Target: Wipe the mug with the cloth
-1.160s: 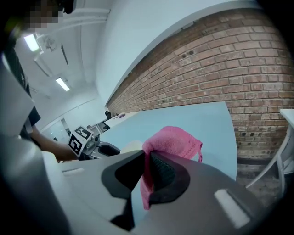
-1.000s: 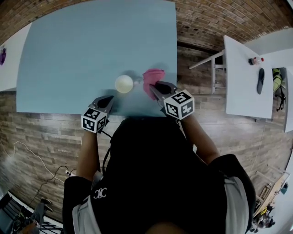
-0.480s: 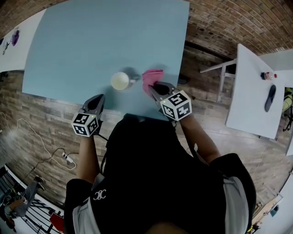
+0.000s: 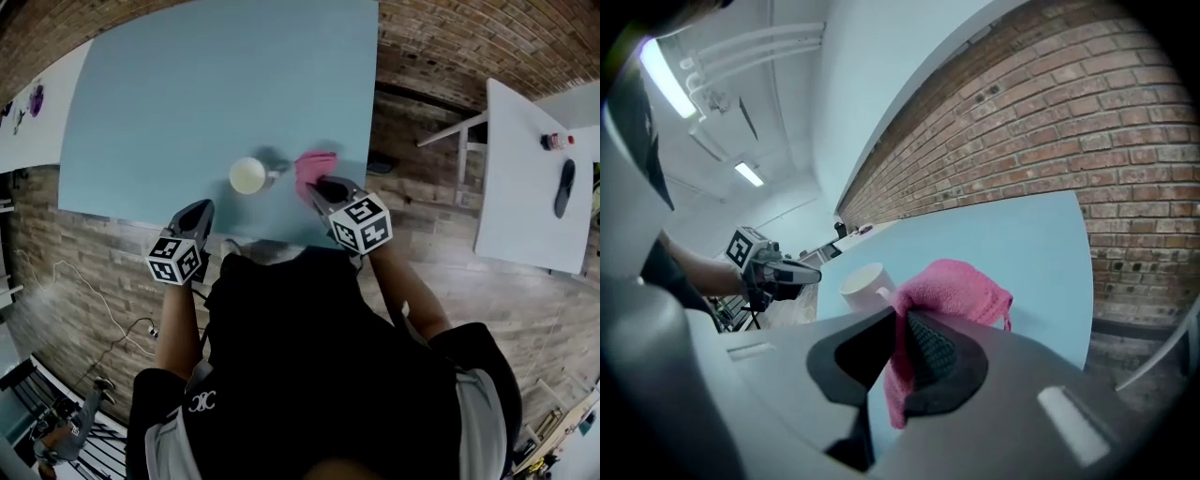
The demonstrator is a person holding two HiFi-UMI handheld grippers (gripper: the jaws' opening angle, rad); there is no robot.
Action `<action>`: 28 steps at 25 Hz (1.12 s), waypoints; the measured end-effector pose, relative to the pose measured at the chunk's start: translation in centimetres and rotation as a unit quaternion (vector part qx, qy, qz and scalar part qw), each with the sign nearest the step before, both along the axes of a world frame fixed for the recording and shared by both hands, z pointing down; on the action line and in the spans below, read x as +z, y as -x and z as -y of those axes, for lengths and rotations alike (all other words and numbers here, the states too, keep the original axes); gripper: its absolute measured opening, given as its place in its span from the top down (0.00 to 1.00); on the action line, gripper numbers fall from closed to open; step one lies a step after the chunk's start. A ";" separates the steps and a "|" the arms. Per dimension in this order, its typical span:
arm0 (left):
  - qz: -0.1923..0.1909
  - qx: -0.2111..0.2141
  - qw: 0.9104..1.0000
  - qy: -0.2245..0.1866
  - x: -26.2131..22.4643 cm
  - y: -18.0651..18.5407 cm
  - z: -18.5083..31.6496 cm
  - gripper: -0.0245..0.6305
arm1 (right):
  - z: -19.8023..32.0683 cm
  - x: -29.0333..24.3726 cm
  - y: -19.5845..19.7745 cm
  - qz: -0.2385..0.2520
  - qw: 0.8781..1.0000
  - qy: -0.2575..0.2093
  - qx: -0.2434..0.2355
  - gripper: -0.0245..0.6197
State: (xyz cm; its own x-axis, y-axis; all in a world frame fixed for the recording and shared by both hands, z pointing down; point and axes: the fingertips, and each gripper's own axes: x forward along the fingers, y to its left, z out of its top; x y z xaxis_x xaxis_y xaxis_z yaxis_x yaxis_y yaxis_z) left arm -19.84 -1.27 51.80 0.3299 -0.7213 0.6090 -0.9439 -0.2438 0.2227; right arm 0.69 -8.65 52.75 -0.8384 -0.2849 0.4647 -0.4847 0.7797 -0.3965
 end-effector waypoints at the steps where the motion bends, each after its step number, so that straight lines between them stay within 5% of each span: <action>1: 0.003 0.013 1.000 0.001 0.0 0.5 0.4 0.96 | 0.0 0.2 0.3 -0.002 1.000 0.000 0.012 0.91; 9: -0.001 0.107 0.994 -0.016 1.5 7.9 1.0 0.96 | -2.1 1.1 2.7 -0.034 0.986 -0.010 0.160 0.91; 17: -0.052 0.169 0.983 -0.058 1.9 15.1 -0.2 0.96 | -7.7 -1.0 4.2 -0.057 0.920 -0.028 0.387 0.91; 22: -0.069 0.214 0.973 -0.048 1.4 16.5 -3.1 0.96 | -12.8 -3.7 7.8 -0.058 0.898 -0.031 0.436 0.91; 28: -0.077 0.249 0.965 -0.043 1.3 16.1 -5.9 0.96 | -17.6 -5.0 11.4 -0.025 0.902 -0.047 0.429 0.91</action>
State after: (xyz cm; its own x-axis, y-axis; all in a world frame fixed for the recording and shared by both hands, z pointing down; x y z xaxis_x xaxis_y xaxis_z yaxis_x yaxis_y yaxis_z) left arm -35.92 4.59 53.13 0.7301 -0.4964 0.4696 -0.6628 -0.6817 0.3098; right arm -10.68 8.97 47.77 -0.2690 -0.8588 0.4360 -0.9411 0.1380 -0.3088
